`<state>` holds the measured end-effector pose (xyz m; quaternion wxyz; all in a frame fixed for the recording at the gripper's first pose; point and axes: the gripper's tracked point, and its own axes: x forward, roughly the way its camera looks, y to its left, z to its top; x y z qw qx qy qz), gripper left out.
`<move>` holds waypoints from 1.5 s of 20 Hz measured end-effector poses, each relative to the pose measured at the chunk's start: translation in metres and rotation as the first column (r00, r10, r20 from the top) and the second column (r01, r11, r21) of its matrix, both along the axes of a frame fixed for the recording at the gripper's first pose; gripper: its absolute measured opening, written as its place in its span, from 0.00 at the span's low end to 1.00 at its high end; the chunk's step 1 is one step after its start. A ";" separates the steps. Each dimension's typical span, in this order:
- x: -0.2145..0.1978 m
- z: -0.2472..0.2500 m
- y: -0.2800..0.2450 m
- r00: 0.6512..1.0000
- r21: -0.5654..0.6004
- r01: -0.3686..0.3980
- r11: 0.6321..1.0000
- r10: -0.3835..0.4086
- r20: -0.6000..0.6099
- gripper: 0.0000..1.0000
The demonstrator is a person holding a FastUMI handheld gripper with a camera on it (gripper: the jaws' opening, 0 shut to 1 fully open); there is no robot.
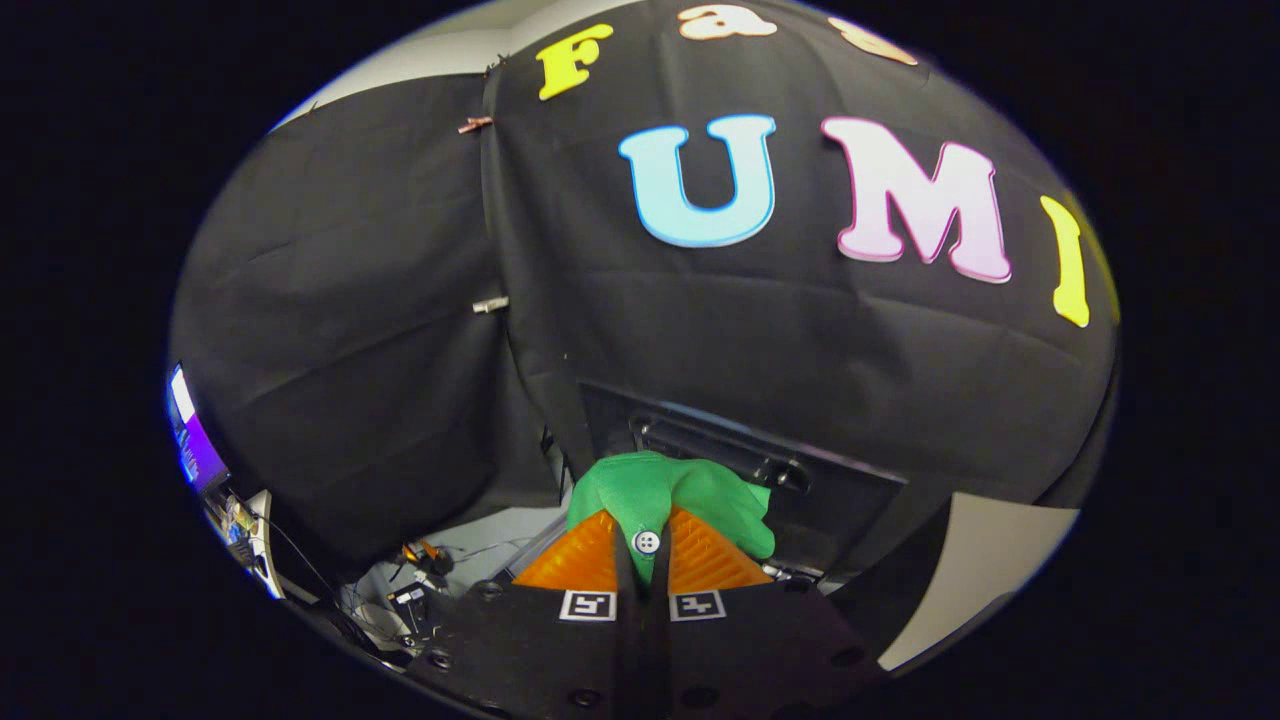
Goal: Put the clothes into the washing machine and then close the washing machine lid.
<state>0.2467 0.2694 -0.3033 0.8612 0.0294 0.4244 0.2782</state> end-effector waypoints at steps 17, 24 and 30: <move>-0.034 -0.106 0.000 0.969 -0.119 -0.116 0.986 0.085 -0.233 0.82; -0.017 -0.082 0.010 0.986 -0.049 -0.091 0.995 0.083 -0.145 1.00; 0.014 -0.038 0.024 0.993 0.045 -0.070 0.997 0.066 0.097 1.00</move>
